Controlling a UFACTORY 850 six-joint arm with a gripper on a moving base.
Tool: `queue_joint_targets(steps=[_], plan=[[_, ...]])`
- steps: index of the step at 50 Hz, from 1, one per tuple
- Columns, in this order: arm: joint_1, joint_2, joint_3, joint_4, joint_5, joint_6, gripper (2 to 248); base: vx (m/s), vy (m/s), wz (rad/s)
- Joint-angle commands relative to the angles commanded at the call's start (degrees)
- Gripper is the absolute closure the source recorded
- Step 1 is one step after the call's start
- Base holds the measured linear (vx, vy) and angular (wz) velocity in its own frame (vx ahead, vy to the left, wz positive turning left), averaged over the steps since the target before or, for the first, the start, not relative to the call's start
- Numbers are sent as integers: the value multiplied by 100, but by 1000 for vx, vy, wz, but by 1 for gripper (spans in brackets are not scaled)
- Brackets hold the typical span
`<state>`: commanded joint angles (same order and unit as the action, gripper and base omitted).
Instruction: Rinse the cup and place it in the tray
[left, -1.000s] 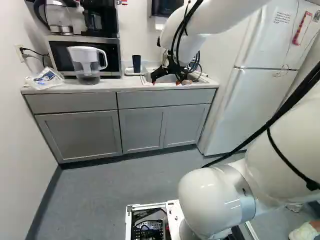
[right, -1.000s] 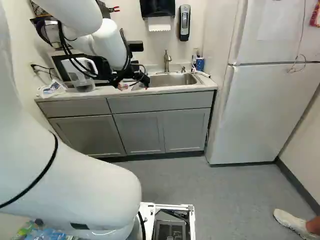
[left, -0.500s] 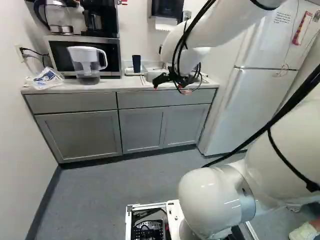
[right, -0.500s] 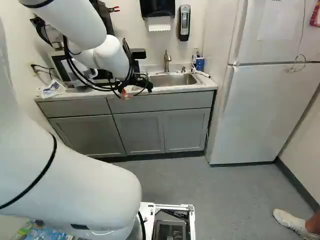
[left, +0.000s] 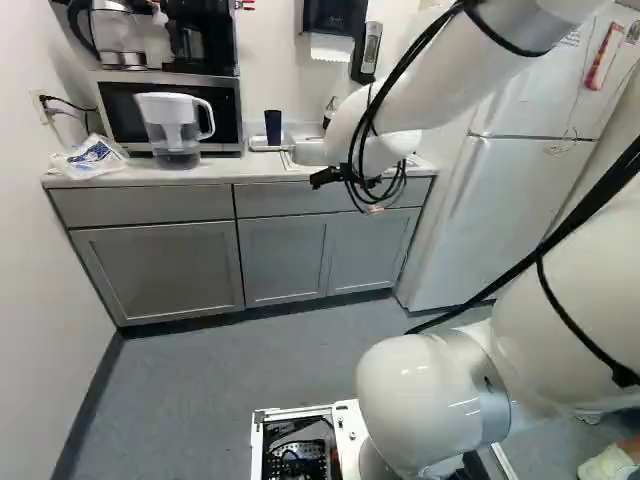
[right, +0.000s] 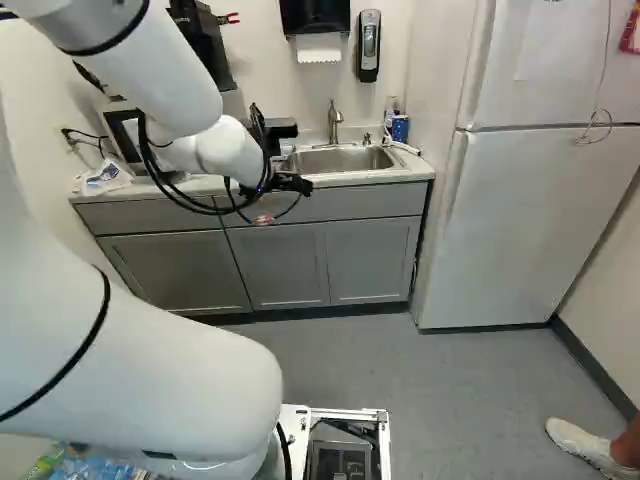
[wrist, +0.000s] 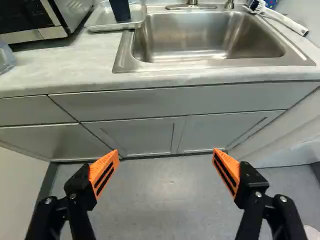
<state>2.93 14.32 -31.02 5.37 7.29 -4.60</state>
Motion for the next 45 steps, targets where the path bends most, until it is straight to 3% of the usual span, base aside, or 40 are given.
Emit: queue_joint_targets(steps=[28,45], plan=[[-125,72,1113,-230,1827,197,3,0,0,0],[-184,105,1631,-337,2677,288,3,0,0,0]])
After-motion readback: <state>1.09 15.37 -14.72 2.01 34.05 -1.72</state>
